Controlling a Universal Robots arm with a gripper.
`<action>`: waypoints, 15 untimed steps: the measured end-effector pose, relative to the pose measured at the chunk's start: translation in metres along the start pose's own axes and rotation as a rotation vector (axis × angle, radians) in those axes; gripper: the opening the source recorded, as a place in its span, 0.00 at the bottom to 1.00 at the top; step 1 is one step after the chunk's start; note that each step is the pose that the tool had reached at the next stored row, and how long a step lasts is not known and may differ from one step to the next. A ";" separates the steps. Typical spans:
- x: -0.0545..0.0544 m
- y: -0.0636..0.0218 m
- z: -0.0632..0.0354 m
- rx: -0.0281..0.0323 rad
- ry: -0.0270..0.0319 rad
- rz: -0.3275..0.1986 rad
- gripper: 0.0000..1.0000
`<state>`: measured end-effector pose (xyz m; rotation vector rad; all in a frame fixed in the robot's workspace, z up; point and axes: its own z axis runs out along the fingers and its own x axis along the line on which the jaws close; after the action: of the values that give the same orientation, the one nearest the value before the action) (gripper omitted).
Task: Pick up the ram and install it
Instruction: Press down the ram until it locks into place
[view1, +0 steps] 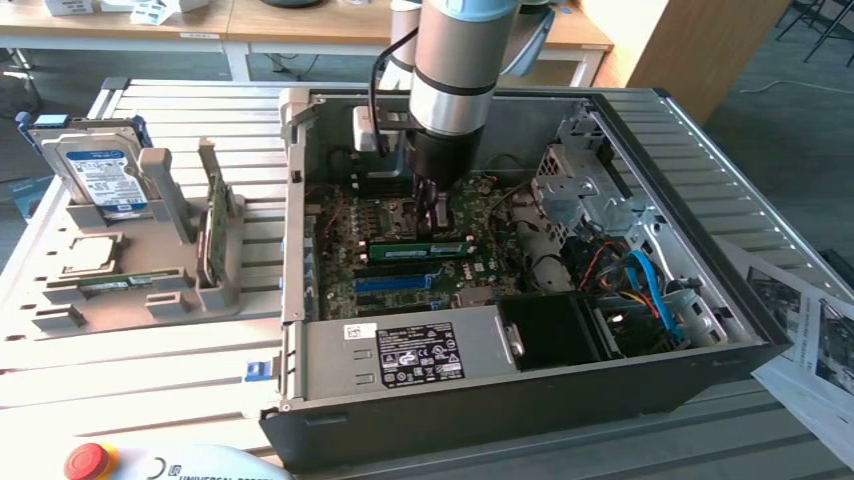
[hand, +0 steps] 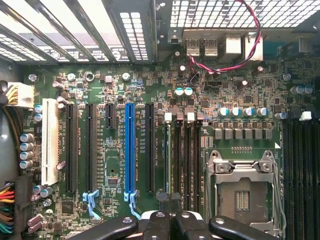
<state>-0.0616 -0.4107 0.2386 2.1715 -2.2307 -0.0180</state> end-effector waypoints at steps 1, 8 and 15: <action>0.000 0.0000 0.0001 0.0001 -0.0001 0.000 0.10; 0.000 0.0000 0.0031 0.0001 -0.0002 0.000 0.10; 0.000 0.0007 0.0033 0.0001 -0.0003 0.000 0.10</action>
<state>-0.0624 -0.4106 0.2353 2.1713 -2.2313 -0.0182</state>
